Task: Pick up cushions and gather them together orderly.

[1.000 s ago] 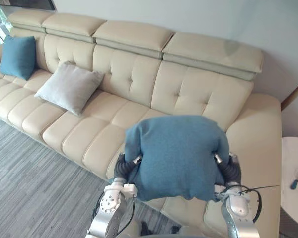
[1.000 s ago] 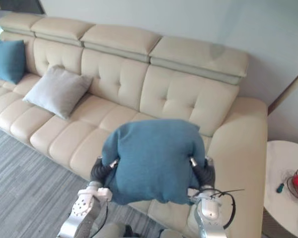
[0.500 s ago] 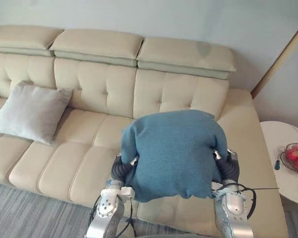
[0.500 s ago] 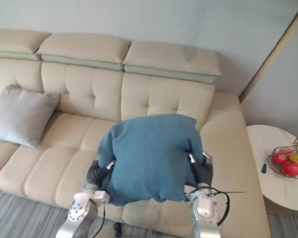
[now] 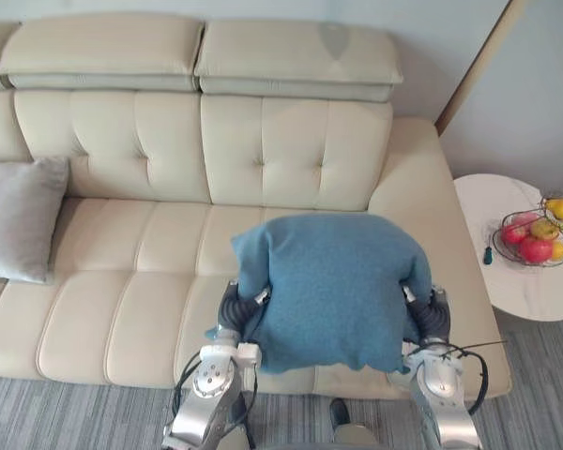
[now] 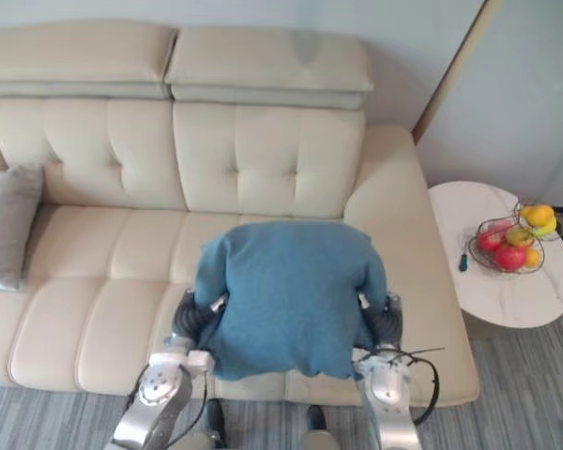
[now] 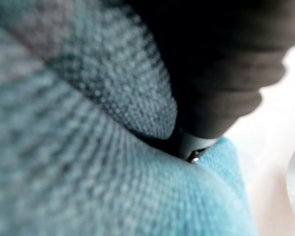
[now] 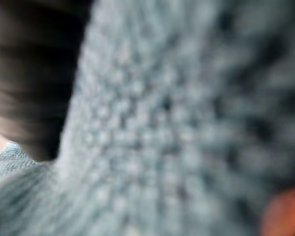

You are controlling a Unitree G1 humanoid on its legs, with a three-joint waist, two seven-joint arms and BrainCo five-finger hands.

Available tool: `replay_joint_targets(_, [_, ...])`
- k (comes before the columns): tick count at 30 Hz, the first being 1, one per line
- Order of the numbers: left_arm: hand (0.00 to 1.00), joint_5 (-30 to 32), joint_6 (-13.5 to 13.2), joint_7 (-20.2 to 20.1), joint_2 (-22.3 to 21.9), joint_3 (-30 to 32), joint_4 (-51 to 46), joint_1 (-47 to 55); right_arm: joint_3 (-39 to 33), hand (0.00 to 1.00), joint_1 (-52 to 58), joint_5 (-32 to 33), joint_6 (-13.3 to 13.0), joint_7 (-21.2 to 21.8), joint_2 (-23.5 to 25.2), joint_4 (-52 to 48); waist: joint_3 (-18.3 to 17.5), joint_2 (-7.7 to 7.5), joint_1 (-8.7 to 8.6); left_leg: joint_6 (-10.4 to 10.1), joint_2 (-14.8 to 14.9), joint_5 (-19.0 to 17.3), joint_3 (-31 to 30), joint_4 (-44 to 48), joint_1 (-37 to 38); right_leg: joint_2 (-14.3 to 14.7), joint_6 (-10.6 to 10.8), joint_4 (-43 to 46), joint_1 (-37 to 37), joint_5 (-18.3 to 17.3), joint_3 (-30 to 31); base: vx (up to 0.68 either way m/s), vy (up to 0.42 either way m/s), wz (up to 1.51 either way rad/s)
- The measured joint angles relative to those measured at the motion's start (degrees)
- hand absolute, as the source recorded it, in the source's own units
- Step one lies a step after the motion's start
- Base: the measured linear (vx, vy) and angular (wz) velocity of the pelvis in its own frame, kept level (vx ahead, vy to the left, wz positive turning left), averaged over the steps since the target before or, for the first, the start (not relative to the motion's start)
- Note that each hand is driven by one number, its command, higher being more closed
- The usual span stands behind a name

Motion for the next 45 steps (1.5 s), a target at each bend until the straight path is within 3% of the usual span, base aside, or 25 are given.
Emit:
replay_joint_targets(4, [1.00,2.3,0.0,3.3,0.0,0.7,0.0,-7.8,0.0,1.00,-7.1,-1.8,0.1,-3.3,-0.2,-0.5,0.1,0.05,0.77,0.2,0.1,1.9,-0.1,-0.4,-5.6,0.0,0.8,0.1,-5.6,0.9,-0.1,-0.09,0.003,0.02])
replay_joint_targets(7, [1.00,3.3,-0.1,7.3,0.1,1.7,2.2,-19.2,-0.1,1.00,-17.3,-2.8,1.2,-7.0,-3.6,-0.1,0.9,1.07,1.35,0.5,0.3,4.0,-0.6,-0.7,-10.3,0.3,1.3,-0.1,-10.2,2.3,-0.2,-0.11,0.006,0.07])
replay_joint_targets(9, [1.00,3.6,-0.3,10.9,1.3,2.5,8.7,-31.6,-0.5,1.00,-30.5,-4.0,1.3,-9.7,-7.9,5.9,2.4,2.41,1.18,0.9,0.1,6.7,-1.5,-2.9,-12.6,0.5,1.6,-0.6,-12.8,4.0,-0.5,-0.13,0.021,0.13])
replay_joint_targets(10, [1.00,3.8,-0.3,12.9,2.8,3.3,14.2,-41.2,-0.5,1.00,-41.4,-4.7,1.4,-11.4,-11.0,13.0,5.3,3.30,0.79,1.2,0.1,8.7,-2.0,-4.6,-13.0,0.7,1.9,-2.1,-13.0,5.6,-0.7,-0.13,0.030,0.09])
replay_joint_targets(13, [1.00,4.4,-0.6,15.2,5.1,5.7,20.8,-54.5,-0.5,1.00,-57.2,-5.6,1.8,-13.5,-14.1,22.7,9.4,4.23,0.59,1.5,0.1,10.8,-2.4,-6.3,-15.2,0.9,2.3,-4.1,-14.9,7.9,-0.8,-0.12,0.033,0.02])
replay_joint_targets(14, [0.00,4.4,-1.0,15.9,6.2,6.8,23.8,-59.6,-0.5,1.00,-63.2,-6.1,1.8,-14.0,-15.0,26.3,11.0,4.58,0.44,1.6,0.0,11.5,-2.5,-6.3,-16.6,0.8,2.4,-5.1,-15.9,9.0,-0.8,-0.12,0.043,0.00])
replay_joint_targets(15, [0.00,4.4,-1.0,16.4,7.0,7.7,26.3,-63.5,-0.5,0.00,-67.5,-6.1,1.9,-14.8,-15.3,29.1,12.4,4.71,0.41,1.7,0.0,12.0,-2.5,-6.3,-17.7,0.8,2.6,-5.8,-16.7,9.8,-0.7,-0.09,0.048,0.01])
replay_joint_targets(19, [0.00,4.1,-1.1,17.9,9.1,9.9,40.0,-77.4,-3.6,0.00,-81.1,-4.5,2.1,-15.9,-15.3,44.7,16.9,5.33,0.02,1.7,-0.2,13.5,-3.9,-6.3,-21.0,0.5,2.9,-7.0,-18.9,11.3,-1.5,-0.06,0.042,0.07])
replay_joint_targets(24, [0.00,3.2,-0.2,15.4,8.4,10.7,45.7,-81.2,-6.3,0.00,-82.7,5.4,3.2,-14.2,-14.5,50.8,19.2,5.55,0.13,0.9,-0.2,14.1,-5.3,-6.3,-24.5,0.5,2.9,-7.2,-21.9,11.3,-2.0,-0.01,0.026,0.04])
replay_joint_targets(31, [0.00,3.1,0.8,14.2,-0.5,16.5,46.4,-72.3,-7.4,0.00,-72.8,9.8,3.5,-13.2,-7.1,48.7,20.9,5.32,0.58,-0.4,1.2,15.0,-5.2,-6.3,-26.5,1.7,2.5,-5.0,-25.3,11.0,-1.8,0.00,0.001,-0.07])
replay_joint_targets(33, [0.00,3.1,0.5,14.3,-2.8,18.9,45.2,-69.5,-8.2,0.00,-68.7,10.2,3.4,-13.2,-4.5,45.8,21.3,5.29,0.69,-0.4,2.0,15.0,-5.3,-6.3,-26.5,2.6,1.9,-2.3,-26.5,9.5,-2.0,-0.02,-0.010,-0.07])
replay_joint_targets(38, [0.00,3.1,-0.2,14.2,-4.3,18.8,41.3,-63.1,-8.9,0.00,-60.2,10.2,2.9,-13.2,-3.0,38.7,21.3,5.28,0.87,-2.2,3.2,13.5,-6.3,-6.3,-25.5,3.7,1.4,2.8,-27.3,6.9,-3.1,-0.03,-0.004,0.04])
replay_joint_targets(45, [0.00,3.3,-0.2,11.8,-4.0,18.3,36.0,-55.7,-8.2,0.00,-48.9,9.5,1.9,-11.8,-1.4,28.2,21.3,5.22,1.33,-1.6,3.3,14.0,-6.1,-6.3,-22.7,3.7,1.3,6.2,-26.1,4.9,-3.2,-0.01,0.001,0.02])
